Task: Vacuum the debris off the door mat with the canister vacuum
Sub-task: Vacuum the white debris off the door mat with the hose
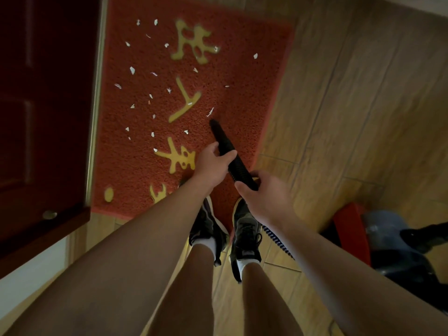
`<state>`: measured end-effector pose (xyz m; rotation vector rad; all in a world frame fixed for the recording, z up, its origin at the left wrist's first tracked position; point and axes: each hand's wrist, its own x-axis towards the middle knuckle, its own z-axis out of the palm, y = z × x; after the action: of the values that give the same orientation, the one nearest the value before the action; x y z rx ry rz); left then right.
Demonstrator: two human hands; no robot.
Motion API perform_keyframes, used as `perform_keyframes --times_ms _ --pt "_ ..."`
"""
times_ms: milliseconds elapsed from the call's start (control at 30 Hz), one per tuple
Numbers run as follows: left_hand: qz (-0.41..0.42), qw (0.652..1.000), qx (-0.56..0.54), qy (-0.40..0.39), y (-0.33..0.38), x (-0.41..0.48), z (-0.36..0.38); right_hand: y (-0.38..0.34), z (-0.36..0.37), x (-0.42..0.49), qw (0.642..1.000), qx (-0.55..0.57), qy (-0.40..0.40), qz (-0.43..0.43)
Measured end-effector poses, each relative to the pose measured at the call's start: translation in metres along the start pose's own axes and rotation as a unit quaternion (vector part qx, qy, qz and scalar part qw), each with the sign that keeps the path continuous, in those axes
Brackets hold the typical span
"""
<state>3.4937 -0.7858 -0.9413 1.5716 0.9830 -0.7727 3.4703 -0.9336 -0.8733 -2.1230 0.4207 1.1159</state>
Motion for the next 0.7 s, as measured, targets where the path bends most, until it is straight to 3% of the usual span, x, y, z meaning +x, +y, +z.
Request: perform_keyframes --times_ms 700 --pt "0.015 1.000 -0.017 0.011 -0.005 0.008 -0.013 -0.014 0.012 0.005 0.999 -0.031 0.011 -0.010"
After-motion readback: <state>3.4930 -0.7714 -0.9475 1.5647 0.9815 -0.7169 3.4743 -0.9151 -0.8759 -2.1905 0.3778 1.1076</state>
